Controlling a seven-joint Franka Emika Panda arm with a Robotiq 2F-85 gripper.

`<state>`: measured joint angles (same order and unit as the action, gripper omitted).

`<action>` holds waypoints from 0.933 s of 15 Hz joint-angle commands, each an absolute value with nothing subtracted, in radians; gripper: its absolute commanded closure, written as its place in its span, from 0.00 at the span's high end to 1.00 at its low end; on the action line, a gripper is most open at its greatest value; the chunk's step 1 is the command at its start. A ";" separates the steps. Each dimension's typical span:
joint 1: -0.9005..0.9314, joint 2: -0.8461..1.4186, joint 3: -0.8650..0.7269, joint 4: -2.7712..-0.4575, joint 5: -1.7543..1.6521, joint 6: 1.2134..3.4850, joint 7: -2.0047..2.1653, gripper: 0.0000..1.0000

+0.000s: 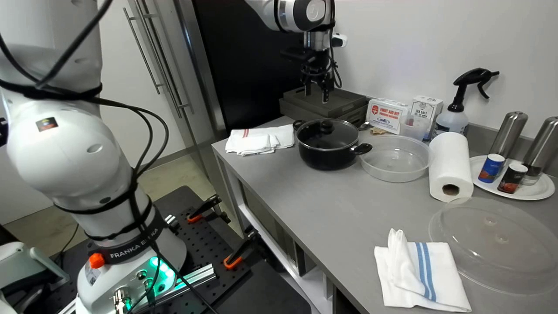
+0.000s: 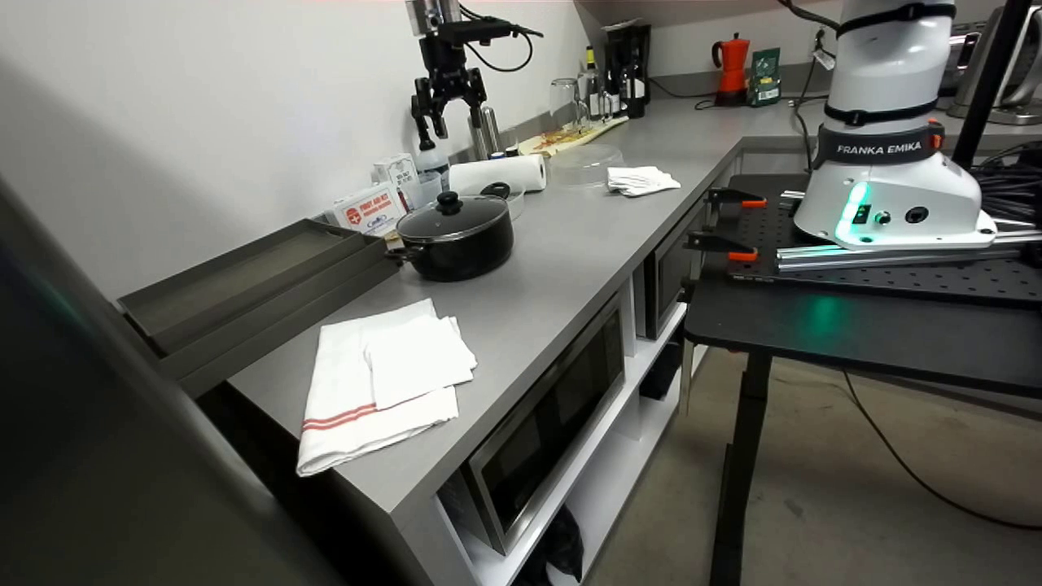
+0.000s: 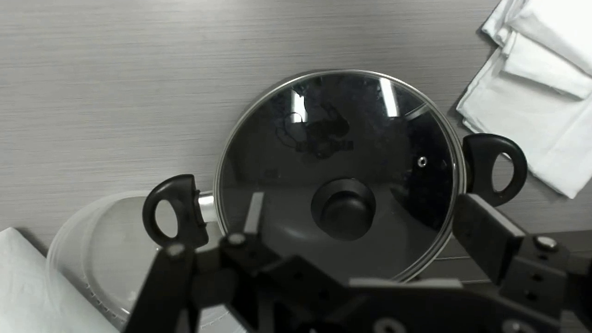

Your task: Pick up the lid from the pot and put it on the counter

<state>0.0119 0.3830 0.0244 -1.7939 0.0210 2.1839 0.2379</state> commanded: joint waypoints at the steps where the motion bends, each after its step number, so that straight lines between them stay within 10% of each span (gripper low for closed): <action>1: 0.040 0.468 0.005 -1.711 -0.007 2.190 0.236 1.00; 14: 0.077 0.676 -0.007 -1.500 -0.016 2.180 0.248 1.00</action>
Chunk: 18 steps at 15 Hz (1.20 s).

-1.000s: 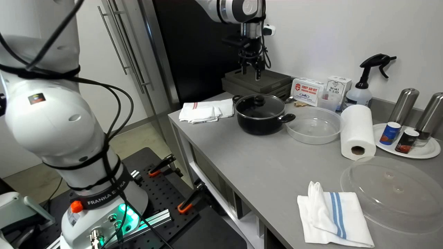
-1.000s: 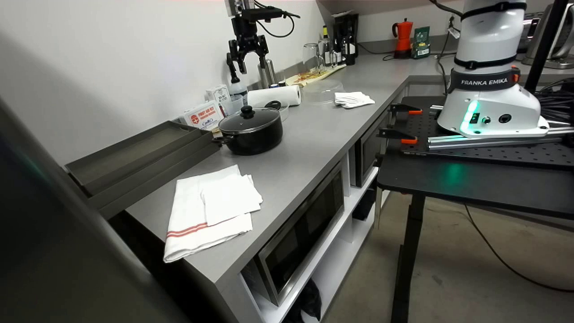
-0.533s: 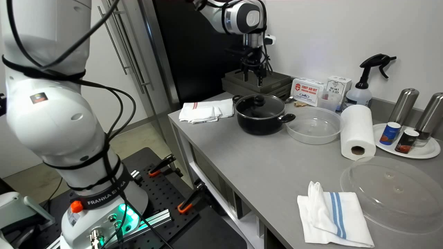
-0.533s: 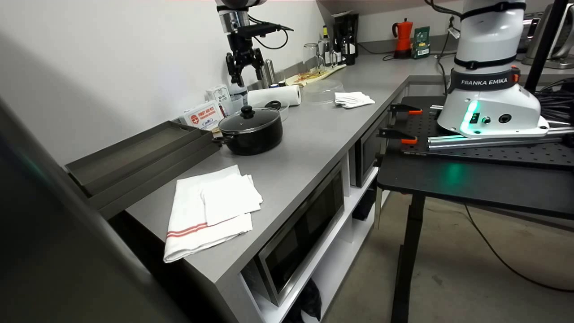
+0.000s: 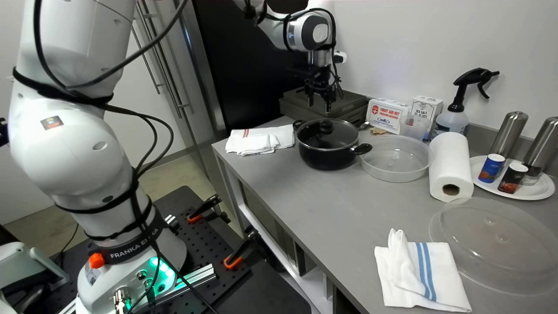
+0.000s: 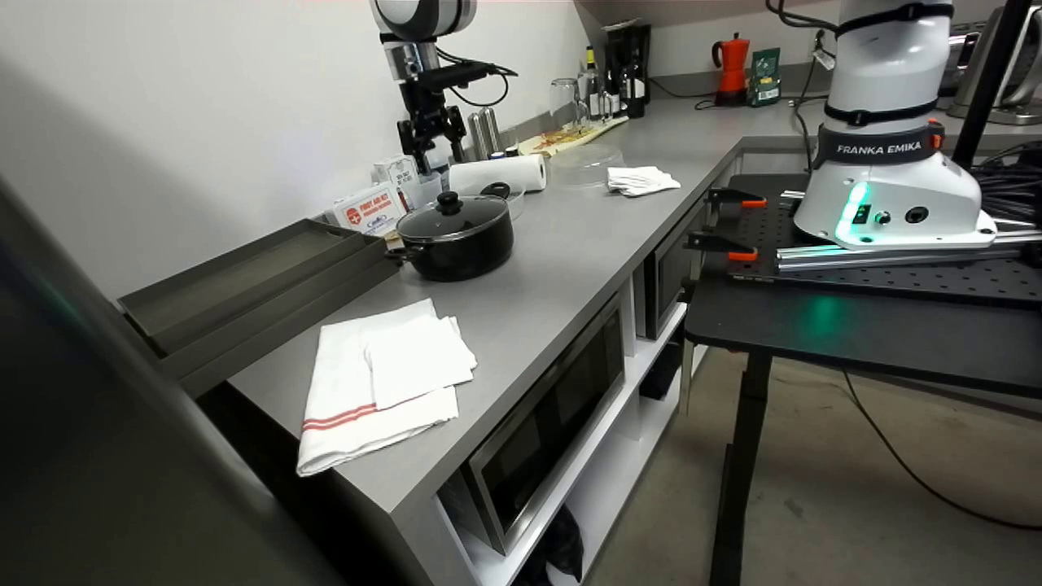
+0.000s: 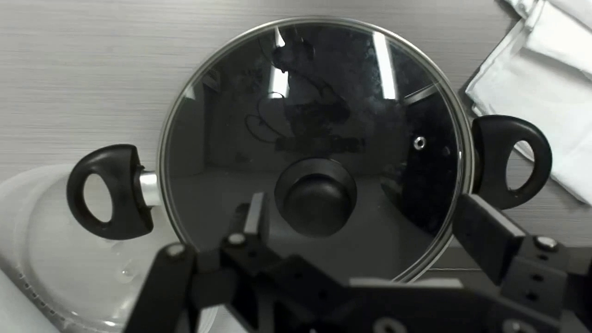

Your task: Pick up the lid from the pot and put it on the counter

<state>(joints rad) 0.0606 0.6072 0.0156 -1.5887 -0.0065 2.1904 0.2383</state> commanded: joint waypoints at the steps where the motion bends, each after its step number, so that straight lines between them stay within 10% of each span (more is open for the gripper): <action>1: 0.076 0.691 -0.010 -1.484 -0.014 2.177 0.249 1.00; 18: 0.073 0.843 -0.043 -1.349 -0.013 2.166 0.252 1.00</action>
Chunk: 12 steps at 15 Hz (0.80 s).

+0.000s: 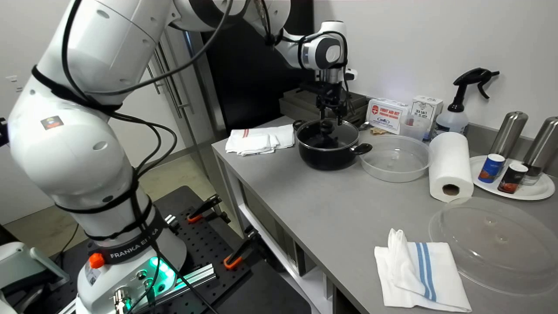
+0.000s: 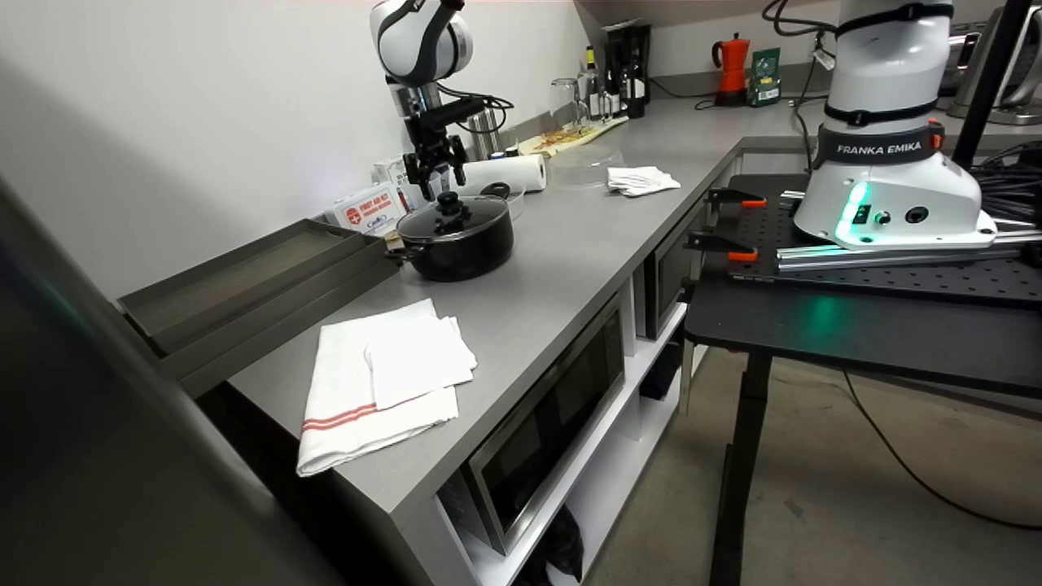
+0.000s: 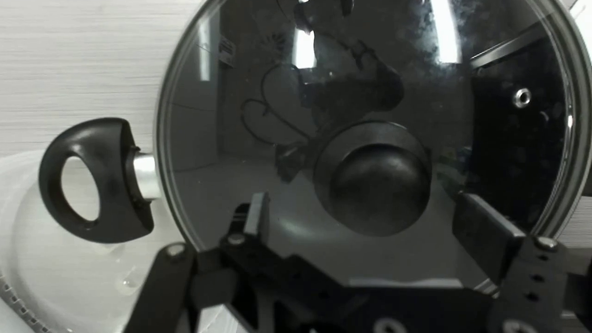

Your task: Pick up the lid from the pot and put it on the counter

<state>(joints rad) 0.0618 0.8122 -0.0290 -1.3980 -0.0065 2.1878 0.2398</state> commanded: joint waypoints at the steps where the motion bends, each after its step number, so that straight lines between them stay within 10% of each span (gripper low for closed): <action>1: 0.073 0.846 -0.044 -1.350 -0.013 2.166 0.252 1.00; 12: 0.076 0.835 -0.041 -1.381 -0.012 2.175 0.241 1.00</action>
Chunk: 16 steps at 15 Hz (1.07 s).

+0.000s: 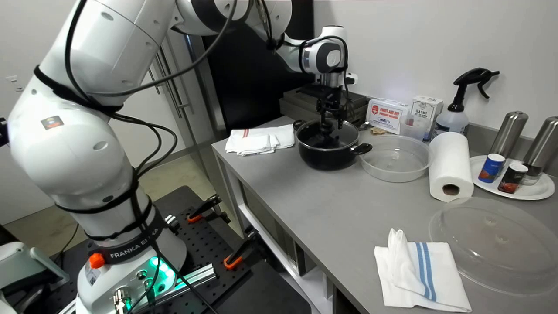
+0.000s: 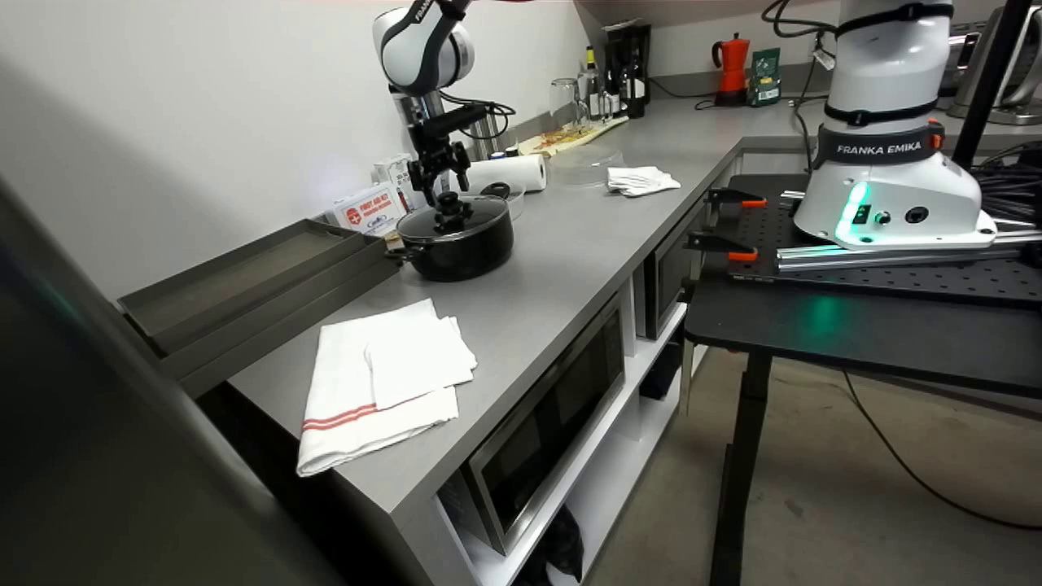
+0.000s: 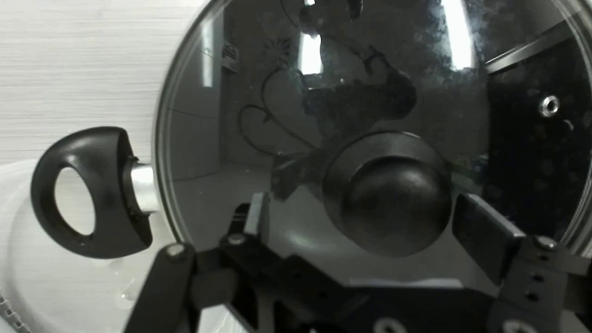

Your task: Pick up the lid from the pot and put it on the counter

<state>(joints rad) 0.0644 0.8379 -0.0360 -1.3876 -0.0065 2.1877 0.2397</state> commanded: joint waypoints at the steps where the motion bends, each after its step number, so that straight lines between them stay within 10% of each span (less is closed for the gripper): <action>1: 0.076 0.834 -0.041 -1.383 -0.012 2.175 0.242 1.00; 16: 0.065 0.745 -0.028 -1.508 0.000 2.198 0.211 1.00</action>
